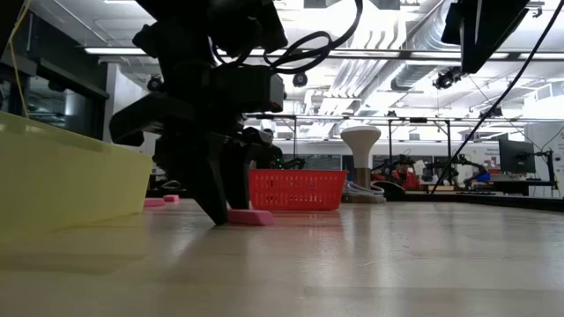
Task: Pick & Place School Supplies
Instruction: Put the pink eraser into the red bin
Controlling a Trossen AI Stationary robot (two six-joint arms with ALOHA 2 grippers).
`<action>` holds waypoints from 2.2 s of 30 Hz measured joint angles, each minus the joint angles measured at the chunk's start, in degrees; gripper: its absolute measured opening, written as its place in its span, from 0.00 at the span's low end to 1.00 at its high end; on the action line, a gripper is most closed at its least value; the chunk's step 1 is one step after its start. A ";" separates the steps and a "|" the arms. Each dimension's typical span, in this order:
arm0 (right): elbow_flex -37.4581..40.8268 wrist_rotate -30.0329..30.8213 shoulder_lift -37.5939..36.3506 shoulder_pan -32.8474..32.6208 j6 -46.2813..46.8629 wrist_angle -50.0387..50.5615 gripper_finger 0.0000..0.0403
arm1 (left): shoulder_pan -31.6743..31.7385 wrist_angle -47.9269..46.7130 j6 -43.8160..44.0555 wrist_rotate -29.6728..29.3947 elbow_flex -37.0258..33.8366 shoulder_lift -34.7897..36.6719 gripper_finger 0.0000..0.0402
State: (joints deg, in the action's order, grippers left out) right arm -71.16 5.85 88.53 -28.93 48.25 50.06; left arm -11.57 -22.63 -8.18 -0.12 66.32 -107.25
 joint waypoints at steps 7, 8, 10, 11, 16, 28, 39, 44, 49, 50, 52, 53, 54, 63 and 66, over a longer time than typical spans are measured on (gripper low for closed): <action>0.00 0.00 0.00 0.00 0.00 -0.19 0.37 | 0.00 -0.02 0.01 0.04 -0.02 0.01 0.38; 0.00 0.00 0.00 0.00 0.00 -0.20 0.37 | 0.00 -0.02 0.00 0.04 -0.02 0.01 0.37; 0.00 0.00 0.00 0.00 0.00 -0.17 0.37 | 0.00 -0.02 0.00 0.05 -0.02 0.01 0.36; 0.00 0.00 0.00 0.00 -0.02 -0.19 0.37 | 0.00 0.00 0.00 0.04 -0.02 0.01 0.36; 0.00 0.00 0.00 -0.01 -0.01 -0.17 0.37 | 0.00 0.00 0.00 -0.01 -0.02 0.01 0.35; 0.00 0.00 0.00 0.00 -0.02 -0.17 0.37 | 0.00 0.00 0.00 -0.13 -0.02 0.05 0.24; 0.02 -0.01 0.00 0.00 0.00 -0.17 0.37 | 0.03 -0.27 0.00 -0.29 0.37 0.05 0.22; 0.02 0.00 0.00 -0.01 0.00 -0.25 0.37 | 0.24 -0.03 -0.06 -0.99 1.01 1.13 0.22; 0.07 0.01 0.00 -0.59 0.00 -1.01 0.37 | 1.55 -0.14 1.15 -3.64 1.07 3.48 0.22; 0.07 0.05 0.00 -0.78 0.00 -1.10 0.37 | 2.03 -0.31 1.56 -3.84 1.07 3.97 0.22; 0.07 0.21 0.00 -1.20 0.00 -1.28 0.37 | 3.12 -0.24 2.03 -4.10 1.07 5.09 0.22; 0.07 0.20 0.00 -1.35 0.00 -1.48 0.37 | 3.69 -0.30 2.06 -4.11 1.07 5.64 0.22; 0.07 0.23 0.00 -1.51 0.00 -1.71 0.37 | 4.26 -0.27 2.07 -4.20 1.07 6.20 0.22; 0.07 0.59 0.00 -1.89 0.00 -3.28 0.37 | 11.82 -0.27 1.70 -4.61 1.16 8.53 0.22; 0.07 1.38 0.00 -1.90 0.00 -3.28 0.37 | 14.62 -0.26 1.55 -4.60 1.16 8.53 0.22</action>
State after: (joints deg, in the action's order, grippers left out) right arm -71.09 7.22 88.53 -30.83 48.25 46.78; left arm 3.05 -22.90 -6.63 -4.72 67.48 -98.72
